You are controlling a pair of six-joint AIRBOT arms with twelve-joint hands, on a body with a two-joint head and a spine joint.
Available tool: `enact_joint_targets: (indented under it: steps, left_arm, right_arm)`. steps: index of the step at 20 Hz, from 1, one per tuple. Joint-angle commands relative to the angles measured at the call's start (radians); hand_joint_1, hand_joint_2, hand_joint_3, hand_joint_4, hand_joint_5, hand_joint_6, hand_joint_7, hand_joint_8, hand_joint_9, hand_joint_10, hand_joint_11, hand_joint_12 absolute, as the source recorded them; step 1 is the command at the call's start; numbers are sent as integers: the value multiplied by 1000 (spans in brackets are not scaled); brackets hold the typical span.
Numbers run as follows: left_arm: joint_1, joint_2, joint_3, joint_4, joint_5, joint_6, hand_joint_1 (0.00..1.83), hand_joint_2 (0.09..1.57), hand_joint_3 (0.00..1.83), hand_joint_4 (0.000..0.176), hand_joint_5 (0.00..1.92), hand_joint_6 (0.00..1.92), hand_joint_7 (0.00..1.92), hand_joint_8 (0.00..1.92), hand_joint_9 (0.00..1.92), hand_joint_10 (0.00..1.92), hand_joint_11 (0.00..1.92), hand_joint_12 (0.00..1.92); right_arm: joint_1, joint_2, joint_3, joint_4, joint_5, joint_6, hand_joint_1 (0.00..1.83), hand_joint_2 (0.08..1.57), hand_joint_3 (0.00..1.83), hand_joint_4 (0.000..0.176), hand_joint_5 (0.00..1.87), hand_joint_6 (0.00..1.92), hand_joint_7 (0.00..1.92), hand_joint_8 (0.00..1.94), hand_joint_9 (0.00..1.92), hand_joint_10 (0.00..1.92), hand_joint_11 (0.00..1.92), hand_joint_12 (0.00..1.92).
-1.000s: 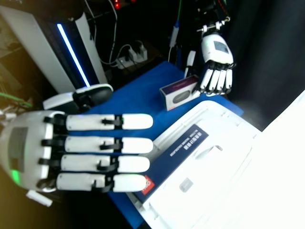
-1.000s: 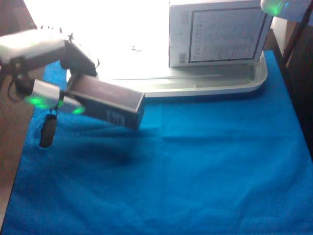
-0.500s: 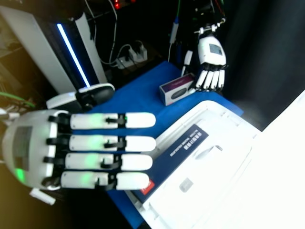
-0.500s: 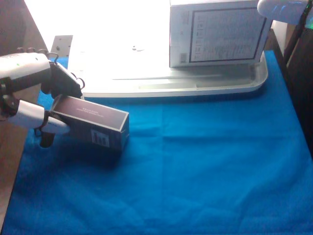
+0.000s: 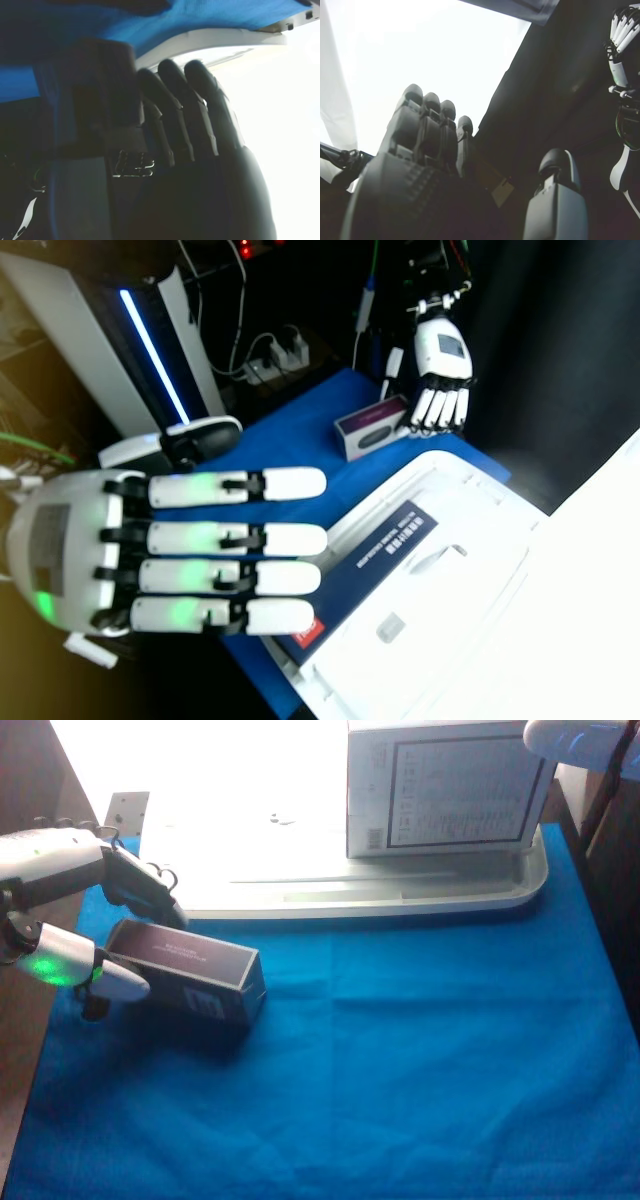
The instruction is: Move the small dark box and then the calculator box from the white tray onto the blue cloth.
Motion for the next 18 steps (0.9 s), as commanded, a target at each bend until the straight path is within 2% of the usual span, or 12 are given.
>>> enact_joint_targets:
  steps: [1, 2, 3, 7, 8, 9, 10, 11, 12, 13, 14, 18]
  left_arm:
    - [-6, -3, 3, -32, -102, -4, 964, 855, 0, 0, 725, 40, 670, 154, 340, 937, 126, 1575]
    - [-6, -3, 3, -32, -104, -4, 946, 832, 0, 4, 699, 14, 663, 123, 295, 1024, 113, 1629]
    - [-6, 0, 1, -32, -108, -4, 952, 795, 0, 33, 671, 3, 646, 103, 268, 1084, 111, 1657]
    - [-5, 19, -8, -31, -125, -4, 928, 755, 0, 24, 634, 0, 631, 127, 233, 1261, 150, 1752]
    - [-6, 35, -19, -34, -142, -4, 926, 769, 1, 18, 607, 0, 588, 207, 210, 1307, 147, 1776]
    - [-6, 45, -25, -41, -155, -4, 905, 766, 0, 32, 587, 0, 491, 377, 175, 1324, 120, 1763]
    - [-6, 51, -26, -56, -180, -2, 889, 759, 0, 21, 574, 4, 383, 608, 162, 1349, 108, 1764]
    - [-6, 55, -26, -74, -201, 4, 857, 762, 0, 29, 574, 7, 289, 781, 134, 1386, 79, 1761]
    - [-6, 58, -27, -94, -220, 19, 851, 758, 0, 35, 586, 13, 266, 838, 131, 1374, 66, 1725]
    - [-8, 59, -26, -113, -236, 33, 863, 785, 4, 3, 592, 16, 250, 858, 146, 1326, 71, 1630]
    - [-15, 59, -23, -135, -251, 48, 863, 816, 0, 33, 592, 14, 245, 832, 179, 1193, 87, 1519]
    - [-59, 30, 4, -156, -263, 65, 840, 829, 0, 0, 537, 6, 359, 626, 279, 909, 11, 1429]
  right_arm:
    - [7, -2, 1, 30, 119, 8, 492, 898, 0, 105, 177, 0, 219, 0, 205, 0, 131, 0]
    - [7, -2, 2, 30, 119, 8, 493, 899, 0, 104, 178, 2, 218, 2, 203, 0, 131, 1]
    - [7, -3, 3, 30, 119, 8, 499, 903, 2, 112, 185, 5, 201, 0, 198, 0, 124, 0]
    - [7, -4, 6, 30, 119, 8, 508, 896, 0, 100, 166, 0, 190, 0, 196, 0, 118, 0]
    - [8, -5, 10, 30, 118, 8, 514, 912, 5, 80, 141, 0, 165, 0, 182, 0, 103, 0]
    - [8, -7, 14, 31, 117, 8, 526, 895, 0, 74, 145, 3, 182, 8, 189, 3, 111, 5]
    - [8, -9, 22, 31, 109, 8, 556, 873, 0, 66, 146, 3, 133, 1, 157, 0, 119, 8]
    - [8, -15, 29, 31, 98, 8, 586, 875, 0, 65, 159, 2, 194, 6, 219, 9, 200, 34]
    - [9, -21, 39, 31, 89, 8, 611, 877, 0, 72, 182, 3, 280, 9, 245, 6, 222, 38]
    - [11, -25, 48, 31, 78, 8, 625, 851, 0, 105, 219, 15, 297, 9, 239, 1, 219, 36]
    - [12, -33, 60, 33, 68, 9, 624, 813, 0, 114, 240, 16, 297, 4, 238, 0, 267, 58]
    - [21, -40, 98, 40, 18, 25, 693, 761, 0, 106, 331, 8, 402, 8, 329, 11, 300, 95]
